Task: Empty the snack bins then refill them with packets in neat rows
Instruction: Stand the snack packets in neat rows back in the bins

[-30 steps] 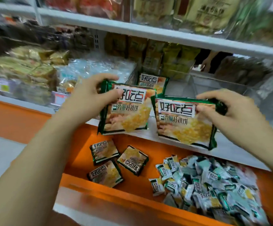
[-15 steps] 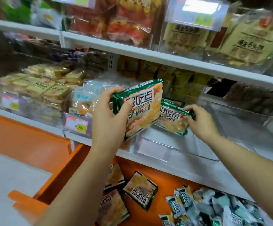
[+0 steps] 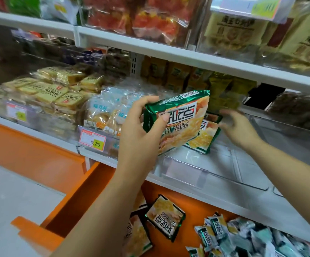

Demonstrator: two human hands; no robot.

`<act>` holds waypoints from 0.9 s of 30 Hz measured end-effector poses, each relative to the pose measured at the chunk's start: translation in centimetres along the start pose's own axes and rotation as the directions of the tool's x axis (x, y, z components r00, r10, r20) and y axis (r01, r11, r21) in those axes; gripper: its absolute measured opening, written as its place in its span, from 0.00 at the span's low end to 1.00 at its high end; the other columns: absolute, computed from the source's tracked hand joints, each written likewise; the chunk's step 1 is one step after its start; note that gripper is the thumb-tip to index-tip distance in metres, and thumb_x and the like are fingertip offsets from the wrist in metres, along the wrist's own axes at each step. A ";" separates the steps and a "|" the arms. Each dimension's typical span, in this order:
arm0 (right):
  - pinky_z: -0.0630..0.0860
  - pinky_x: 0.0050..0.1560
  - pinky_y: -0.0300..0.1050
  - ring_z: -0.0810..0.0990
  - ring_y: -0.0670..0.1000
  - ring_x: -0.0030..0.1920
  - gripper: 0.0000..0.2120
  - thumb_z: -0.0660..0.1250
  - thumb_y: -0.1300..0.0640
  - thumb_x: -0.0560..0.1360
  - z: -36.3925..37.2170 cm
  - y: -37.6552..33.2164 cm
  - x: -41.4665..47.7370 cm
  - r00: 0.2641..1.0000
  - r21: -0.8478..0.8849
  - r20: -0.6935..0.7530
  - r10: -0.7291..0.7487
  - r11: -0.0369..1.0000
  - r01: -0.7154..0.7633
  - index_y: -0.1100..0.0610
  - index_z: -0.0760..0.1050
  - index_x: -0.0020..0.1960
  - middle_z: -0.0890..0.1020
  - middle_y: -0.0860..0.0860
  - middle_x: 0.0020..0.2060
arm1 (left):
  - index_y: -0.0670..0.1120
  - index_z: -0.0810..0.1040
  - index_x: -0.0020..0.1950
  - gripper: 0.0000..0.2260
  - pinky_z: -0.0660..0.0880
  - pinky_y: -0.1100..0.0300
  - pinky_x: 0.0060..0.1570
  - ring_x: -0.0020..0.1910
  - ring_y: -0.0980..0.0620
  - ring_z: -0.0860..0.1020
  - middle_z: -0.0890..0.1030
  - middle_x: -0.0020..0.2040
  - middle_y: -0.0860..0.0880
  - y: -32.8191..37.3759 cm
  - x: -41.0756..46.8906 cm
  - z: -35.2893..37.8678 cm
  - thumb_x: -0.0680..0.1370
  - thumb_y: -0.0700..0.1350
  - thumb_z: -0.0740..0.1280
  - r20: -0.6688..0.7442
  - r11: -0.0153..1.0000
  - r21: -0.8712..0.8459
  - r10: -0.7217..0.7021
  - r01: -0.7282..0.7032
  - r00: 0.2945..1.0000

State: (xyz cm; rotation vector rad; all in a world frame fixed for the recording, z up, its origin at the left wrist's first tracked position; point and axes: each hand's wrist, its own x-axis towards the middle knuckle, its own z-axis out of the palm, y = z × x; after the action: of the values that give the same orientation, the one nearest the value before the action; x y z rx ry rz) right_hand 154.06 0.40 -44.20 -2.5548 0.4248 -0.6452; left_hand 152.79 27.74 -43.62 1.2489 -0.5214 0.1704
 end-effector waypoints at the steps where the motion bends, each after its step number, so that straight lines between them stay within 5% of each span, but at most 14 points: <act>1: 0.66 0.64 0.41 0.72 0.54 0.66 0.21 0.66 0.64 0.76 -1.0 -1.1 -0.8 0.999 0.149 -0.032 -0.030 0.988 0.034 0.59 0.70 0.68 0.74 0.56 0.66 | 0.59 0.73 0.52 0.14 0.78 0.67 0.37 0.50 0.60 0.80 0.78 0.45 0.66 0.0 -0.2 0.1 0.78 0.38 0.65 0.010 1.000 0.010 0.009 -0.009 1.000; 4: 0.73 0.62 0.46 0.73 0.48 0.64 0.31 0.72 0.57 0.66 -4.0 -4.2 -4.3 0.966 0.563 0.137 -0.220 0.820 0.107 0.41 0.67 0.65 0.72 0.49 0.66 | 0.59 0.73 0.53 0.14 0.79 0.65 0.38 0.52 0.58 0.80 0.78 0.51 0.59 0.0 -0.6 0.7 0.78 0.39 0.66 0.065 1.000 0.029 0.000 -0.002 0.998; 7: 0.76 0.58 0.48 0.73 0.46 0.65 0.36 0.74 0.57 0.67 -5.2 -4.6 -7.1 0.895 0.478 0.248 -0.371 0.851 0.220 0.30 0.62 0.65 0.72 0.45 0.66 | 0.59 0.73 0.55 0.14 0.80 0.63 0.40 0.52 0.56 0.80 0.78 0.54 0.55 0.0 -0.9 1.7 0.78 0.39 0.65 0.163 0.999 0.045 -0.032 0.025 0.986; 10: 0.76 0.60 0.55 0.77 0.47 0.59 0.28 0.72 0.63 0.72 -6.3 -3.8 -7.9 0.932 0.352 0.116 -0.343 0.892 0.284 0.34 0.70 0.59 0.78 0.41 0.57 | 0.59 0.72 0.57 0.14 0.80 0.63 0.40 0.50 0.61 0.80 0.78 0.51 0.59 0.1 -1.3 2.7 0.79 0.40 0.65 0.231 0.997 0.057 -0.065 0.053 0.971; 14: 0.76 0.54 0.43 0.79 0.44 0.52 0.23 0.72 0.64 0.71 -7.1 -2.9 -8.3 0.961 0.219 0.035 -0.276 0.940 0.262 0.39 0.71 0.54 0.79 0.38 0.52 | 0.60 0.66 0.68 0.21 0.79 0.66 0.47 0.55 0.64 0.77 0.74 0.57 0.62 -0.5 -1.1 3.1 0.79 0.42 0.65 0.279 0.972 0.224 -0.130 0.067 0.952; 16: 0.74 0.50 0.40 0.78 0.45 0.50 0.21 0.72 0.64 0.72 -6.9 -2.4 -8.4 0.979 0.203 -0.064 -0.196 0.958 0.205 0.42 0.71 0.54 0.78 0.38 0.50 | 0.57 0.64 0.72 0.24 0.71 0.65 0.58 0.62 0.62 0.70 0.70 0.64 0.59 -1.3 -0.6 2.6 0.79 0.44 0.66 0.257 0.914 0.406 -0.131 0.016 0.958; 19: 0.66 0.43 0.40 0.75 0.49 0.49 0.19 0.71 0.65 0.71 -4.8 -1.3 -7.2 0.983 0.162 -0.180 -0.039 0.984 0.069 0.50 0.71 0.56 0.77 0.46 0.50 | 0.54 0.66 0.72 0.22 0.64 0.61 0.61 0.63 0.53 0.70 0.70 0.68 0.53 -2.7 0.1 1.5 0.79 0.46 0.66 0.232 0.754 0.656 -0.159 -0.034 0.960; 23: 0.62 0.40 0.39 0.72 0.50 0.48 0.17 0.71 0.67 0.71 0.3 0.2 -4.9 0.997 0.053 -0.064 0.045 0.998 -0.041 0.57 0.72 0.57 0.75 0.49 0.50 | 0.54 0.69 0.70 0.20 0.70 0.56 0.56 0.52 0.50 0.72 0.70 0.64 0.49 -4.1 0.1 0.9 0.79 0.45 0.65 0.244 0.652 0.759 -0.289 0.004 0.926; 27: 0.65 0.36 0.44 0.76 0.57 0.46 0.17 0.70 0.66 0.72 3.5 0.9 -2.4 0.984 0.127 0.007 0.179 0.976 -0.178 0.59 0.71 0.58 0.77 0.54 0.50 | 0.54 0.70 0.70 0.20 0.74 0.54 0.53 0.47 0.54 0.71 0.73 0.59 0.49 -4.7 0.3 0.3 0.79 0.43 0.64 0.240 0.646 0.764 -0.299 0.010 0.924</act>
State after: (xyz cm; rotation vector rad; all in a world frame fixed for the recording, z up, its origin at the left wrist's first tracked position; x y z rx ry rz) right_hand 153.65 1.84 -48.29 -2.3626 0.5881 -0.5921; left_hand 154.89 25.90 -47.47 2.1781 -0.6724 0.0020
